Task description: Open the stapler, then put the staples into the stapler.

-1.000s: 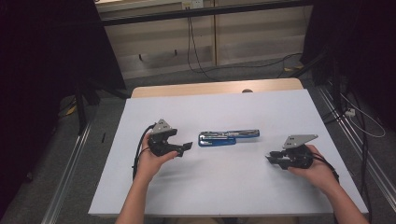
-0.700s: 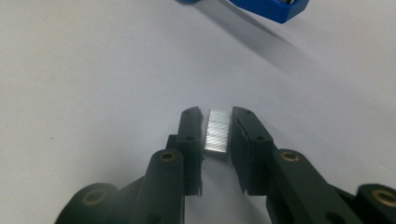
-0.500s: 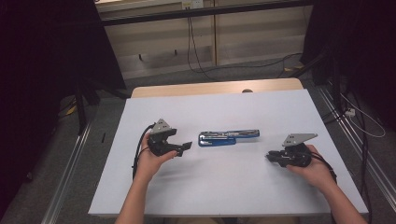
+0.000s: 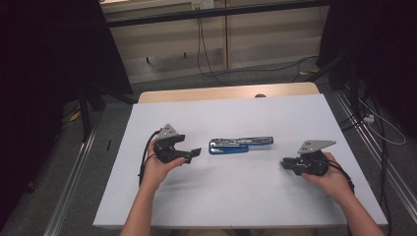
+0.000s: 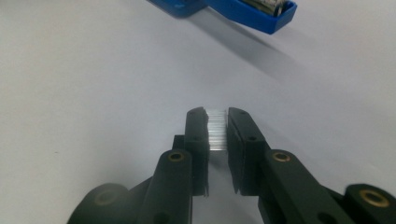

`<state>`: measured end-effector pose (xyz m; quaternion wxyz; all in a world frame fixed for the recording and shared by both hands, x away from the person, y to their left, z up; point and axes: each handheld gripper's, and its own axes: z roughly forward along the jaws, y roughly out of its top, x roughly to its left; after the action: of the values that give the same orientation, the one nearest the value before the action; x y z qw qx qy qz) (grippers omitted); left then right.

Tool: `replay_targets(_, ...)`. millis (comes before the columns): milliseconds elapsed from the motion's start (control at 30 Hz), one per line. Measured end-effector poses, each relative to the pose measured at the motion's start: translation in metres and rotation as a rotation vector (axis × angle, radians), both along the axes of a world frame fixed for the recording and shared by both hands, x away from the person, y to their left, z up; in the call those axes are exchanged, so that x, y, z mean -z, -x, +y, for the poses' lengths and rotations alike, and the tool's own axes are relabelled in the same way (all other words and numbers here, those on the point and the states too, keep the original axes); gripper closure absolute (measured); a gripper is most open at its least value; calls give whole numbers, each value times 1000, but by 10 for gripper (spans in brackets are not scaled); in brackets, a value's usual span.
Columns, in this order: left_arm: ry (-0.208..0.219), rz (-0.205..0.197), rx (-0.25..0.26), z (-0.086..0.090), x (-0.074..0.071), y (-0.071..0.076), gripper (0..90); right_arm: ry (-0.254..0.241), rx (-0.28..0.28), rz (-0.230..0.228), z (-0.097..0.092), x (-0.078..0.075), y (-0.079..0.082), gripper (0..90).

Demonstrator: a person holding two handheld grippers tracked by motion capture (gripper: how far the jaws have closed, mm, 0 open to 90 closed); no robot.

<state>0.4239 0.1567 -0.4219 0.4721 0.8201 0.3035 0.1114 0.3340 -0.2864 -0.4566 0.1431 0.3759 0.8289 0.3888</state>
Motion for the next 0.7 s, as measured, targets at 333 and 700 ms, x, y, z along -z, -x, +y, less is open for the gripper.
replay_targets(333, -6, 11, 9, -4, 2, 0, 125, -32, -21, -40, 5, -18, -4, 793)
replay_targets(700, -7, 23, -1, 0, 3, -1, 120, -35, -56, -56, 18, -29, -20, 793)
